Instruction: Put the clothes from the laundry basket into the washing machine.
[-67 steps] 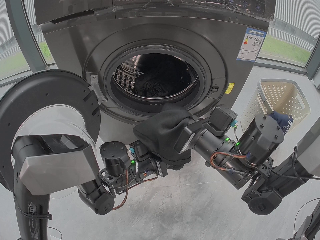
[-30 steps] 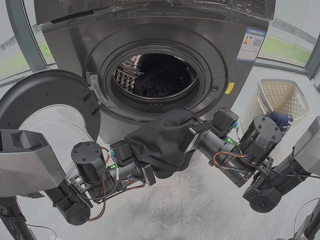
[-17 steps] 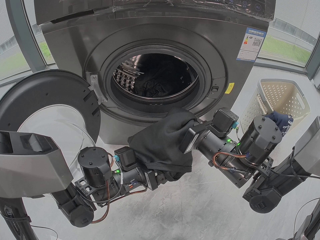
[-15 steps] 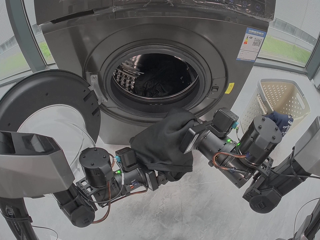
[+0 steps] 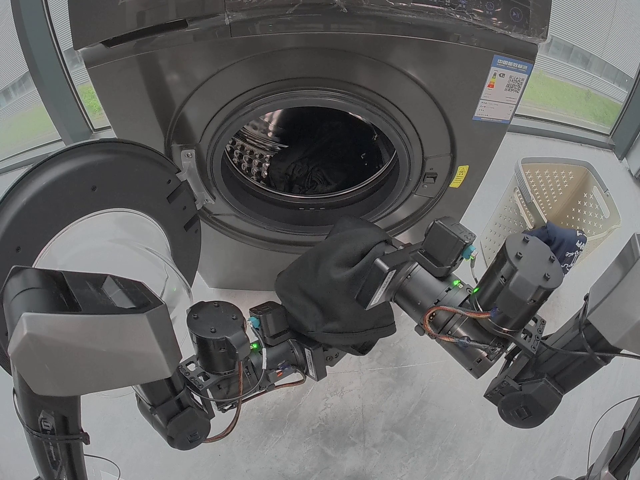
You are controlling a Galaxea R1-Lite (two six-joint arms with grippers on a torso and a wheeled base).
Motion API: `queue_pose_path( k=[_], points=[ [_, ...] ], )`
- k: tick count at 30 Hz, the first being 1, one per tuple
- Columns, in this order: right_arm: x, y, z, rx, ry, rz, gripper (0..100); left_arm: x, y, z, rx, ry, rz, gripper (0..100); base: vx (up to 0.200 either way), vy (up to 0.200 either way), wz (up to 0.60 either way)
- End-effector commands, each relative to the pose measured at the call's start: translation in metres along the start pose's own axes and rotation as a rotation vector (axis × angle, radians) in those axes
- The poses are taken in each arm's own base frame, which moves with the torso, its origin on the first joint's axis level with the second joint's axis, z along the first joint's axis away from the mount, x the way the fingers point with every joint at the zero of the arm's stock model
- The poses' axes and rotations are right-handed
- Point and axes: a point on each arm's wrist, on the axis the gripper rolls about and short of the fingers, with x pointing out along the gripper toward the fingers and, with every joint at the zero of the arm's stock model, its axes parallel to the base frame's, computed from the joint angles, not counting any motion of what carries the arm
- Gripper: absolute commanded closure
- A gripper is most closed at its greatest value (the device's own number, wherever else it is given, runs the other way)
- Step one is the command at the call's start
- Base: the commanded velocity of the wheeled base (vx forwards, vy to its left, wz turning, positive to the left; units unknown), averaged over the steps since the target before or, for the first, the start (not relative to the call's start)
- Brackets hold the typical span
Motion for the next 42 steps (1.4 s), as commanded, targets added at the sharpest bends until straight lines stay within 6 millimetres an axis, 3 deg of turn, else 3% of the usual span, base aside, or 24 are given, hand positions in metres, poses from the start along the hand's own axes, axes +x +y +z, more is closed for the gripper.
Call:
queue_pose_path(
  k=[1,11,22,23,27,31,42],
  points=[
    [0.0,0.0,-0.001,0.001,0.001,0.001,100,0.0,0.0,0.0,0.0,-0.006,0.0,100,0.0,0.0,0.0],
    [0.001,-0.002,-0.006,-0.002,0.015,-0.007,100,-0.022,-0.018,0.034,0.018,-0.089,-0.035,100,0.0,0.0,0.0],
    [0.004,-0.009,-0.017,0.001,0.044,-0.026,100,-0.074,-0.036,0.052,0.022,-0.105,-0.053,100,0.0,0.0,0.0],
    [0.004,-0.011,-0.018,0.007,0.046,-0.031,0,-0.079,-0.037,0.057,0.023,-0.123,-0.055,100,0.0,0.0,0.0],
    [-0.004,-0.024,-0.035,0.001,0.125,-0.074,0,-0.09,-0.037,0.081,0.031,-0.219,-0.057,100,0.0,0.0,0.0],
    [-0.018,-0.03,-0.053,-0.012,0.212,-0.093,0,-0.088,-0.036,0.099,0.036,-0.293,-0.065,100,0.0,0.0,0.0],
    [-0.038,-0.036,-0.067,-0.028,0.312,-0.118,0,-0.088,-0.034,0.106,0.029,-0.324,-0.056,100,0.0,0.0,0.0]
  ],
)
